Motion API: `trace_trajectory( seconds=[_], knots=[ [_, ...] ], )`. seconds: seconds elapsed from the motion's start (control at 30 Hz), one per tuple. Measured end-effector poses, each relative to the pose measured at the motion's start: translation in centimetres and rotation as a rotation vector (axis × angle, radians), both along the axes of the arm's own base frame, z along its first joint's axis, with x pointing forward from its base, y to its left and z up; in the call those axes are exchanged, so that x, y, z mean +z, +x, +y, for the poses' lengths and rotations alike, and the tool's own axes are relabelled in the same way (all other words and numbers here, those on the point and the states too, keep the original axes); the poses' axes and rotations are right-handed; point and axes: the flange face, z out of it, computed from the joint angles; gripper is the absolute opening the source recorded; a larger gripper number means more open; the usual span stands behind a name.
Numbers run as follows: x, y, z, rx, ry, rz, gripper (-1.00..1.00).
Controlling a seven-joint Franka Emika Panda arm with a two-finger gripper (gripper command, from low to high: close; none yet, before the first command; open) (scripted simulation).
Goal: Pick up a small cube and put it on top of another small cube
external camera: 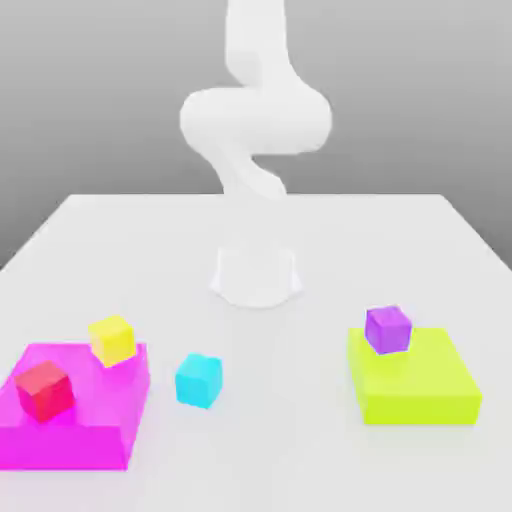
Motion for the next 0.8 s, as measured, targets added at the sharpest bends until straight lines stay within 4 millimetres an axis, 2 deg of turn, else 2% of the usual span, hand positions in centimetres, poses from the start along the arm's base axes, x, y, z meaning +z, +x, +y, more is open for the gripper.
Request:
trace_trajectory(
  seconds=[0.2, 0.4, 0.6, 0.8],
  knots=[
    [-9.4, 3.6, -1.8, -0.257, 0.173, 0.126, 0.00],
    [-18.8, 4.9, -3.8, -0.529, 0.322, 0.239, 0.00],
    [-27.9, 4.0, -5.6, -0.820, 0.449, 0.339, 0.00],
    [-36.3, 1.1, -7.0, -1.128, 0.553, 0.425, 0.00]
  ],
)
